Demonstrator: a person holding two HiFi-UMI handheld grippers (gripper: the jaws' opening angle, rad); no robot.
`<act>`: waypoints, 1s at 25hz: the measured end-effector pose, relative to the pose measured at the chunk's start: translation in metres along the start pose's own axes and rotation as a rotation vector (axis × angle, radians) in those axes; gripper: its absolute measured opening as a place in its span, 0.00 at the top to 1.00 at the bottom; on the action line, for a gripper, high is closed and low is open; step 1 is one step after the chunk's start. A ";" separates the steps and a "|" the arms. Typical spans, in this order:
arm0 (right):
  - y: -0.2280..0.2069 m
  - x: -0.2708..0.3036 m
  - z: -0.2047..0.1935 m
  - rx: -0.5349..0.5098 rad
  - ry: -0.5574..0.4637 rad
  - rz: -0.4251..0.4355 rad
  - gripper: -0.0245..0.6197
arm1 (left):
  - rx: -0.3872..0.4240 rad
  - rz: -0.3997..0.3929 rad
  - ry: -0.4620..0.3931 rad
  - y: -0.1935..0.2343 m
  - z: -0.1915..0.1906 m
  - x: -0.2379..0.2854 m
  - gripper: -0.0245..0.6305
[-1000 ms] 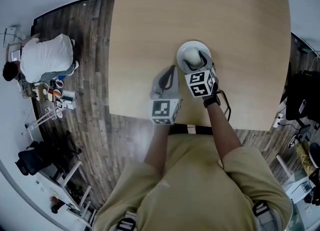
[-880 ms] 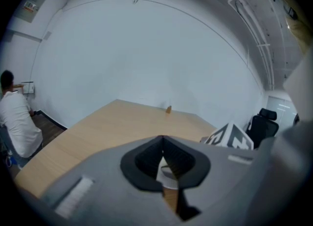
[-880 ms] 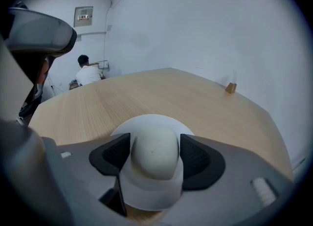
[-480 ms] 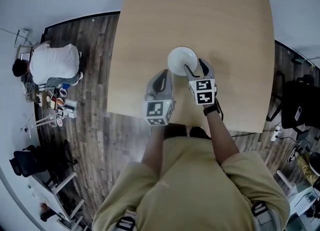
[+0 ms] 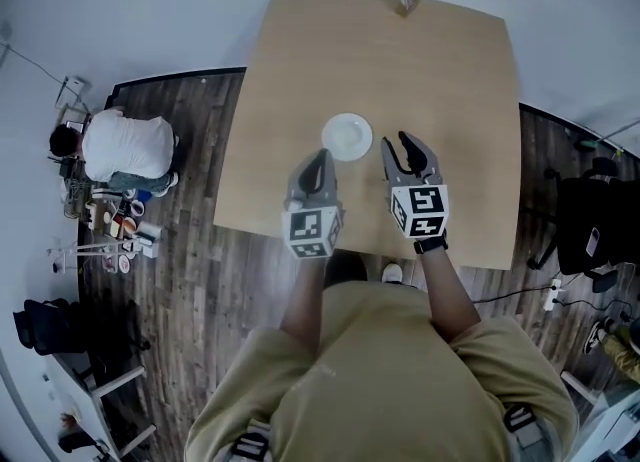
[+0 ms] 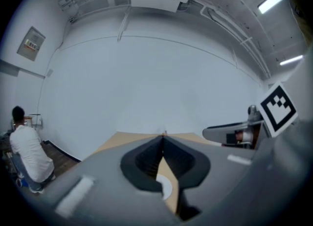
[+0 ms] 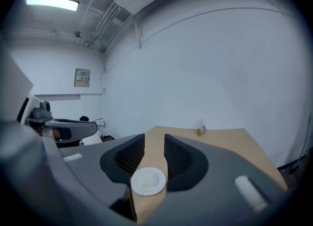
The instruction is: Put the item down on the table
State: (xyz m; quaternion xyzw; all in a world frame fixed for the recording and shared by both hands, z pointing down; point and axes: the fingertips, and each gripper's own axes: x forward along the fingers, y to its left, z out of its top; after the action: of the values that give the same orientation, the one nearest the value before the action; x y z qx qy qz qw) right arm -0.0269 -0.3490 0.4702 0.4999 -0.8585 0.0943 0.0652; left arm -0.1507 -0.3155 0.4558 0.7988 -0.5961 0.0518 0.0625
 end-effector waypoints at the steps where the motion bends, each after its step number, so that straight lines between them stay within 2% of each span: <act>1: 0.000 -0.010 0.007 -0.003 -0.016 0.003 0.78 | 0.008 0.005 -0.012 -0.005 0.006 -0.007 0.96; 8: 0.003 -0.067 0.039 0.001 -0.107 0.025 0.95 | 0.044 0.021 -0.086 -0.042 0.037 -0.047 0.96; 14: 0.014 -0.098 0.050 -0.063 -0.148 0.025 0.95 | 0.064 0.030 -0.122 -0.065 0.046 -0.072 0.96; 25: 0.013 -0.133 0.049 -0.087 -0.171 0.026 0.95 | 0.093 0.033 -0.134 -0.089 0.052 -0.099 0.96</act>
State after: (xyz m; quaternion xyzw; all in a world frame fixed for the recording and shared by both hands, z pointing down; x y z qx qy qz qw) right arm 0.0266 -0.2418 0.3943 0.4917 -0.8706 0.0145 0.0122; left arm -0.0931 -0.2053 0.3856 0.7927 -0.6088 0.0267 -0.0154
